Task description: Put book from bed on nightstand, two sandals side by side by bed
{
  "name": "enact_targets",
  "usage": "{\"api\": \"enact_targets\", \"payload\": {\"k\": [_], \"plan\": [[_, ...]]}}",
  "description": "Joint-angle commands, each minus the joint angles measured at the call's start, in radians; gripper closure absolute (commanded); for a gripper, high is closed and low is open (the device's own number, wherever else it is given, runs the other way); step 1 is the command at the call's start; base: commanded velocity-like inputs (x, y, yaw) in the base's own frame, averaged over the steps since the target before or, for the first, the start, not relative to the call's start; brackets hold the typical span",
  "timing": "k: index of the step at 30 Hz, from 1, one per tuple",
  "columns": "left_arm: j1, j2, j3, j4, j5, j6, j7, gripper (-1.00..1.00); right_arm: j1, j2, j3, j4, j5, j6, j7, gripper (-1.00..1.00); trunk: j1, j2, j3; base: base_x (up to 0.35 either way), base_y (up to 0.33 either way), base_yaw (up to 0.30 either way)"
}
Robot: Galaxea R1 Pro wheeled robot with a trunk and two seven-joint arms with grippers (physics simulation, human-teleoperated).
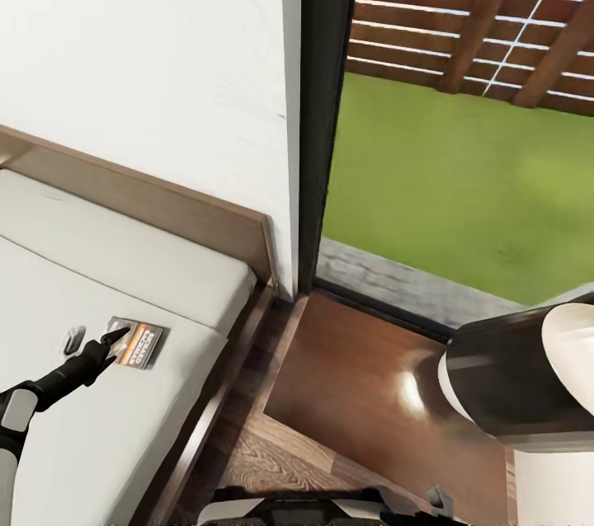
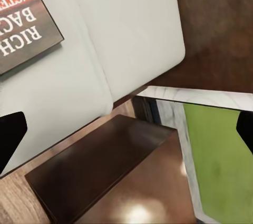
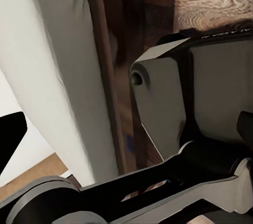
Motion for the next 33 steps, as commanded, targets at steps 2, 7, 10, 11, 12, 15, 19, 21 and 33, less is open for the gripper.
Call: {"api": "enact_targets", "payload": {"k": [2,7,10,11,12,15,19,21,33], "plan": [[-0.001,0.000,0.003,0.000,0.002,0.006,-0.002,-1.00,-0.001,0.000,-0.003,0.000,-0.002,0.010,0.003,-1.00,0.000,-0.002,-0.004,0.000,0.000,0.000],[-0.001,0.000,0.003,0.000,0.002,0.006,-0.002,-1.00,0.000,0.000,-0.004,0.000,-0.002,0.010,0.003,-1.00,0.000,-0.002,-0.012,0.000,0.000,0.000],[-0.001,0.000,0.003,0.000,0.002,0.006,-0.002,-1.00,0.000,0.000,-0.003,0.000,-0.002,0.010,0.003,-1.00,0.000,-0.002,-0.016,0.000,0.000,0.000],[-0.001,0.000,0.002,0.000,0.002,0.005,-0.002,-1.00,-0.001,0.000,-0.003,0.000,-0.002,0.010,0.003,-1.00,0.000,-0.002,-0.018,0.000,0.000,0.000],[-0.001,0.000,0.002,0.000,0.002,0.005,-0.002,-1.00,-0.001,0.000,-0.003,0.000,-0.002,0.010,0.003,-1.00,0.000,-0.002,-0.019,0.000,0.000,0.000],[-0.001,0.000,0.003,0.000,0.002,0.006,-0.002,-1.00,-0.001,0.000,-0.003,0.000,-0.002,0.010,0.003,-1.00,0.000,-0.002,-0.024,0.000,0.000,0.000],[0.000,0.000,0.003,0.000,0.002,0.006,-0.002,-1.00,0.000,0.000,-0.003,0.000,-0.002,0.010,0.003,-1.00,0.000,-0.002,-0.030,0.000,0.000,0.000],[-0.001,0.000,0.003,0.000,0.002,0.006,-0.002,-1.00,-0.001,0.000,-0.003,0.000,-0.002,0.010,0.003,-1.00,0.000,-0.002,-0.033,0.000,0.000,0.000],[-0.001,0.002,-0.002,-0.010,0.000,0.008,0.024,-1.00,0.000,0.000,-0.003,0.000,-0.002,0.010,0.003,-1.00,0.000,-0.002,-0.051,0.000,0.000,0.000]]}}
